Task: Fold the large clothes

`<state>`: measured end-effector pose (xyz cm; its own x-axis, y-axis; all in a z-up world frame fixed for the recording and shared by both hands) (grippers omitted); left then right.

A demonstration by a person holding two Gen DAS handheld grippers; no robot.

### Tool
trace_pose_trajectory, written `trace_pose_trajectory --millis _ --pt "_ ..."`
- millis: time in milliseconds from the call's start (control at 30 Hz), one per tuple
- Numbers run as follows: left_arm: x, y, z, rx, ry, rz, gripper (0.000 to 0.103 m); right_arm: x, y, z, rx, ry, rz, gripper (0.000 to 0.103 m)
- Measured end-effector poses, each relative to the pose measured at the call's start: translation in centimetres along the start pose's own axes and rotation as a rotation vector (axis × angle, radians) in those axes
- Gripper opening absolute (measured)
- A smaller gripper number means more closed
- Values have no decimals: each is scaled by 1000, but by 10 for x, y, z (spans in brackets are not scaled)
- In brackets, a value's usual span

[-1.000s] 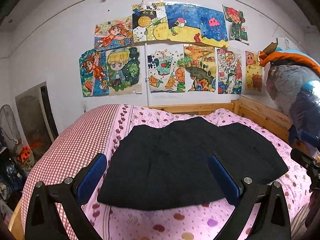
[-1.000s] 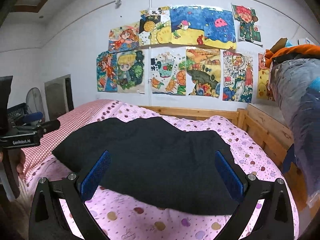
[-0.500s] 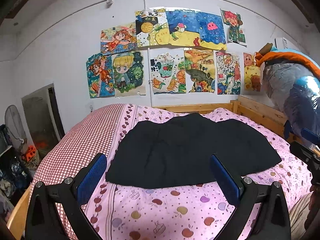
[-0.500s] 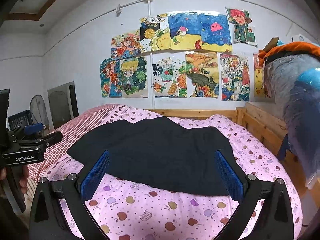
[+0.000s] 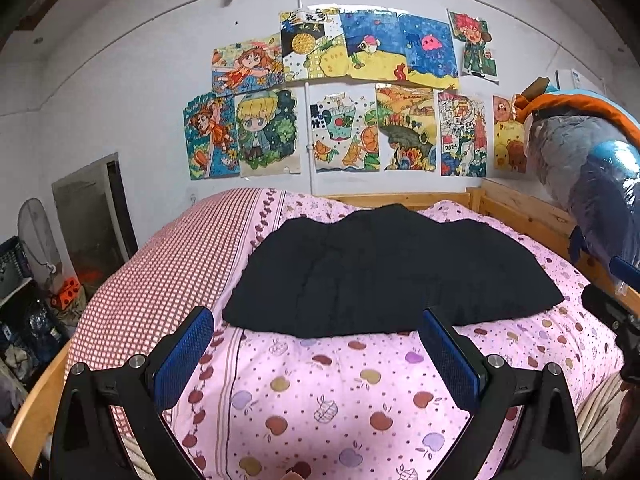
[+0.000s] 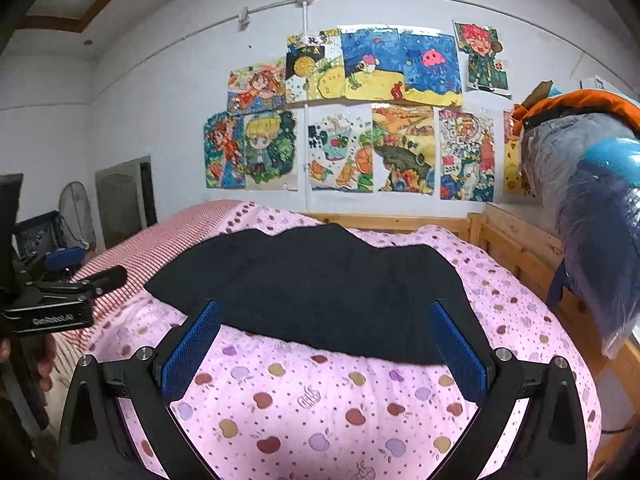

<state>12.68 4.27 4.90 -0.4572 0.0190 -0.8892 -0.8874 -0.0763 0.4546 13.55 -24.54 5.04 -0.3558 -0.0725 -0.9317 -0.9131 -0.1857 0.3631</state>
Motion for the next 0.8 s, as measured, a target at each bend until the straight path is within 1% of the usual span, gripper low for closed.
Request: trace_pose_trajectory --millis 100,267,433,633,800 --pt "8 -4 3 -5 6 15 103 12 -3 -2 40 -5 17 101" --pt "23 -12 3 -28 -10 47 103 22 0 -4 73 -17 23 101" --pt "37 -16 1 -10 5 75 103 28 5 0 99 -5 26 101" --pt "41 -14 5 -5 20 65 103 37 5 8 65 13 39 101" --pt "42 -16 7 -15 19 71 103 38 3 10 56 17 33 101"
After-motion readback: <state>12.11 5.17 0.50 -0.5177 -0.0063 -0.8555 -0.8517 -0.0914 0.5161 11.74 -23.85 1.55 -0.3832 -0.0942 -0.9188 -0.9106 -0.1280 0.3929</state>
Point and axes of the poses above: each gripper's, at about its wrist camera, not at the fingertips, and y roughly against the way its jaws point, z to its left, x to its underside, the point moved 6 cm from there along -y, roughly the way its jaws point, and after that the axes turned 4 degrees about z, right-handed, at the moved point
